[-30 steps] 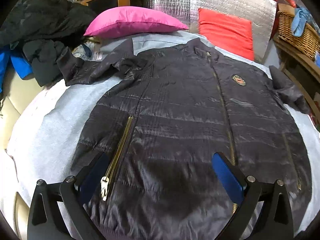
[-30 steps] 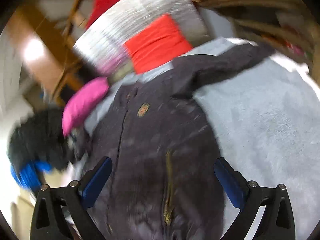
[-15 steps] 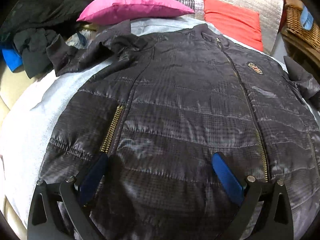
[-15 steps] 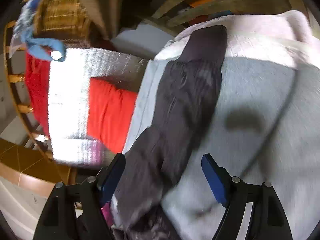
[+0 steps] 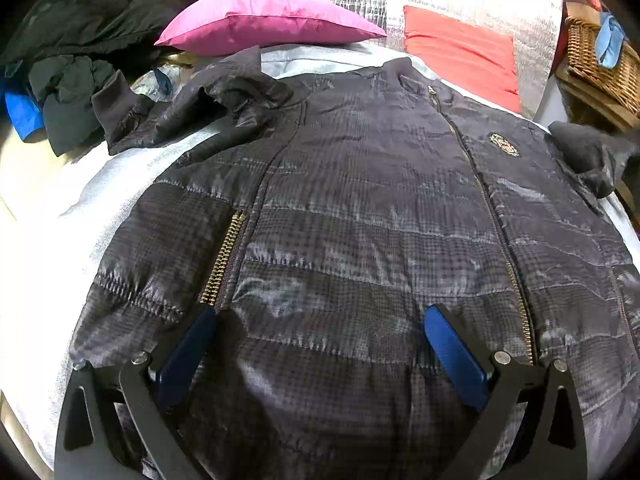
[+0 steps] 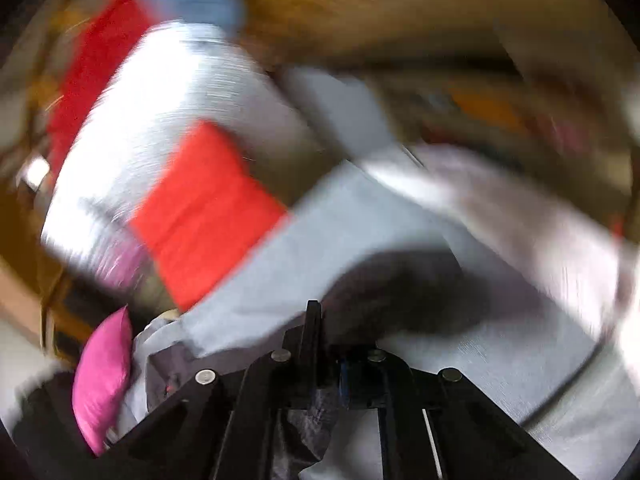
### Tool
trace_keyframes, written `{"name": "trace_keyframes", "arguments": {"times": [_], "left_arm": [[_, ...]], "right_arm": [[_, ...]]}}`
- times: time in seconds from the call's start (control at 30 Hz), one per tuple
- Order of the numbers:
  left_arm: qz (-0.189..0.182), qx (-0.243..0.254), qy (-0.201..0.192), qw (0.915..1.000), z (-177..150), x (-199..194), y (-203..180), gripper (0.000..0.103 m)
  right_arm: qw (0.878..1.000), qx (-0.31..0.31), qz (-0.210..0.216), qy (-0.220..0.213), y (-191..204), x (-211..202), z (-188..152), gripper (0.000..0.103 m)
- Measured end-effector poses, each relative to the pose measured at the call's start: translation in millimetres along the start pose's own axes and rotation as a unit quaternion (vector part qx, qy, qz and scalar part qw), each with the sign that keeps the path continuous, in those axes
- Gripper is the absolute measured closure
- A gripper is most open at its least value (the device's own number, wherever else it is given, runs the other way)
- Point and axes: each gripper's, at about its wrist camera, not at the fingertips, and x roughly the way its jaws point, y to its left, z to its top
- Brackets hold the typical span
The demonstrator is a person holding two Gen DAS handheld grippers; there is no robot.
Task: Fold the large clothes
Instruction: 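Grasp the jacket sleeve cuff nearest the right tool with the right tool, then fold the held sleeve across the jacket body with the right tool, release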
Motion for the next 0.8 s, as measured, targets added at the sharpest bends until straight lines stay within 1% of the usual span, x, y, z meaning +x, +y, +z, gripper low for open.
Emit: {"name": "trace_keyframes", "arguments": {"times": [0.03, 0.07, 0.1, 0.13, 0.17, 0.2, 0.23, 0.27, 0.3, 0.33, 0.37, 0.4, 0.5, 0.53, 0.6, 0.63, 0.7, 0.73, 0.8], "left_arm": [[-0.002, -0.001, -0.001, 1.0000, 0.1, 0.2, 0.3, 0.000], [-0.003, -0.002, -0.002, 1.0000, -0.4, -0.3, 1.0, 0.000], [-0.006, -0.004, -0.003, 1.0000, -0.7, -1.1, 1.5, 0.000], [-0.010, -0.006, -0.004, 0.9999, -1.0, -1.7, 2.6, 0.000], [-0.012, -0.008, -0.005, 0.9999, -1.1, -2.1, 3.2, 0.000], [-0.015, -0.010, -0.006, 0.9998, -1.2, -2.6, 4.1, 0.000], [-0.018, -0.012, -0.007, 0.9997, -1.2, -2.7, 4.8, 0.000], [-0.020, -0.013, -0.007, 0.9997, -1.2, -3.0, 5.0, 0.000], [-0.023, -0.015, -0.009, 0.9996, -1.3, -3.4, 6.0, 0.000], [-0.026, -0.017, -0.010, 0.9995, -1.4, -3.7, 6.8, 0.000], [-0.029, -0.019, -0.011, 0.9994, -1.6, -3.9, 7.3, 0.000], [-0.032, -0.021, -0.012, 0.9992, -1.7, -4.1, 8.1, 0.000], [-0.038, -0.025, -0.013, 0.9989, -1.6, -4.5, 9.8, 0.000], [-0.040, -0.026, -0.014, 0.9988, -1.5, -4.6, 10.0, 0.000], [-0.040, -0.026, -0.013, 0.9988, -1.5, -4.4, 9.8, 0.000], [-0.038, -0.025, -0.013, 0.9989, -1.5, -4.2, 9.1, 0.000], [-0.036, -0.023, -0.012, 0.9990, -1.5, -4.1, 8.3, 0.000], [-0.036, -0.024, -0.012, 0.9990, -1.7, -4.3, 8.6, 0.000], [-0.037, -0.024, -0.012, 0.9989, -1.5, -4.1, 9.3, 0.000]], "right_arm": [[0.999, -0.029, 0.021, -0.011, 30.4, -15.8, -3.6, 0.095], [0.997, -0.060, 0.030, -0.022, 59.2, -25.5, -6.0, 0.095], [0.992, -0.112, 0.045, -0.038, 101.0, -39.8, -15.1, 0.095], [0.984, -0.159, 0.069, -0.045, 141.9, -50.8, -28.8, 0.095], [0.976, -0.193, 0.087, -0.044, 172.0, -56.6, -42.1, 0.095], [0.965, -0.237, 0.101, -0.041, 208.5, -61.5, -64.2, 0.095], [0.955, -0.275, 0.104, -0.038, 233.6, -61.2, -85.0, 0.091], [0.942, -0.316, 0.114, -0.023, 262.1, -57.6, -115.9, 0.091], [0.932, -0.343, 0.120, 0.000, 283.0, -48.7, -147.5, 0.086], [0.922, -0.364, 0.125, 0.035, 298.2, -33.2, -179.7, 0.061], [0.915, -0.378, 0.127, 0.067, 305.0, -21.5, -203.6, 0.037], [0.906, -0.391, 0.120, 0.109, 309.5, -0.3, -237.8, 0.003], [0.890, -0.410, 0.089, 0.178, 294.2, 42.6, -305.1, 0.003], [0.893, -0.398, 0.084, 0.195, 283.5, 48.7, -318.6, 0.003], [0.905, -0.362, 0.092, 0.205, 268.4, 54.1, -316.5, 0.003], [0.914, -0.337, 0.101, 0.203, 257.7, 48.4, -312.3, 0.003], [0.924, -0.309, 0.115, 0.192, 247.4, 32.2, -302.7, 0.003], [0.929, -0.299, 0.118, 0.185, 243.1, 26.0, -296.8, 0.003], [0.941, -0.271, 0.116, 0.168, 221.3, 12.5, -283.4, 0.003]]}}
